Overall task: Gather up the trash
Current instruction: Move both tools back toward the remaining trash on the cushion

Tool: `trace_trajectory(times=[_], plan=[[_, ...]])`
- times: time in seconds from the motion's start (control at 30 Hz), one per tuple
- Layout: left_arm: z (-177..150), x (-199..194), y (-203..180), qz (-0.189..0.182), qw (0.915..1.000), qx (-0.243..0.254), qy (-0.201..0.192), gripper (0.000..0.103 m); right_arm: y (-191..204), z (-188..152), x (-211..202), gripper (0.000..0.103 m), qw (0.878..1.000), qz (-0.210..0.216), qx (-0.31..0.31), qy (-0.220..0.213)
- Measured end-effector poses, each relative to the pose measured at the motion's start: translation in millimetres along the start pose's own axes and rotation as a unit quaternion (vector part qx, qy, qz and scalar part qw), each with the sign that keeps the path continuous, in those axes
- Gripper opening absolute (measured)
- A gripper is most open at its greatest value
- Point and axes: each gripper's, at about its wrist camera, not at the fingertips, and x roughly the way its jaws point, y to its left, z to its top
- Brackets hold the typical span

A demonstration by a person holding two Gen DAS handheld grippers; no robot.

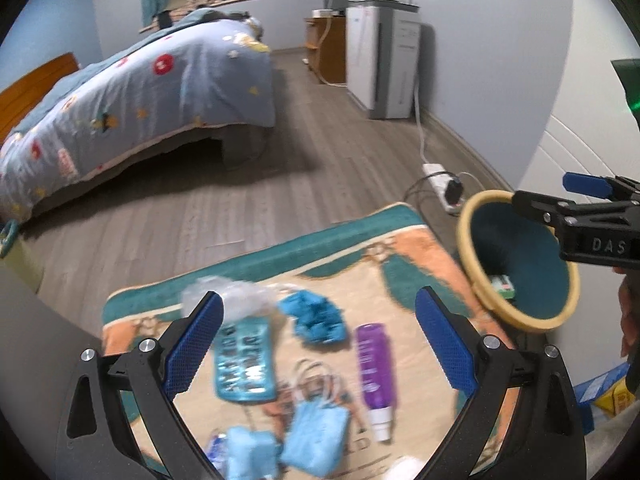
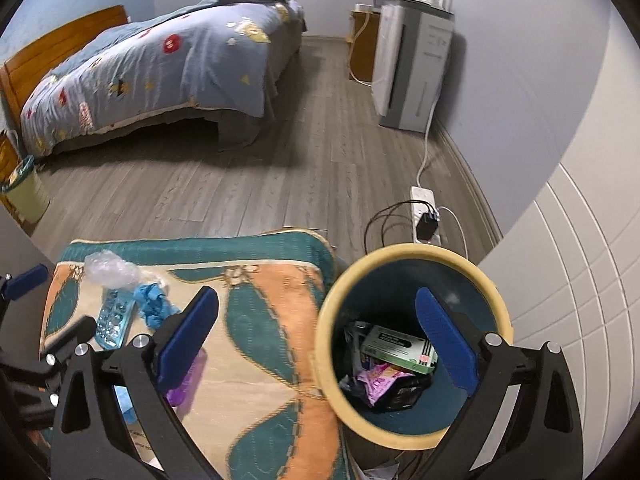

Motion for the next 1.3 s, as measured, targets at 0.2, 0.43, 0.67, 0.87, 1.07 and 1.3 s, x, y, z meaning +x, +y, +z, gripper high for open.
trace_trajectory(times=[0.2,0.43,0.67,0.87,1.07,1.3], plan=[[-8,-8,32,0.011,0.9997,-0.022,-0.001,0.096,33,1,-6,0.097,1.0,0.012,-0.02,-0.015],[-17,-15,58,0.021,0.999,-0.038,0.0,0.096,62,4,-9,0.097,0.999,0.016,-0.039,-0.024],[-28,-20,80,0.03,0.9984,-0.048,0.002,0.096,87,3,-5,0.097,0.998,0.018,-0.051,-0.02],[-38,-22,100,0.038,0.9972,-0.064,0.007,0.096,108,-1,4,0.097,0.998,0.02,-0.063,-0.008],[-51,-19,118,0.044,0.996,-0.076,0.019,0.096,127,-10,23,0.097,0.997,0.007,-0.079,0.014],[-80,0,126,0.057,0.9945,-0.053,0.071,0.096,138,-35,65,0.097,0.992,0.025,-0.05,0.112]])
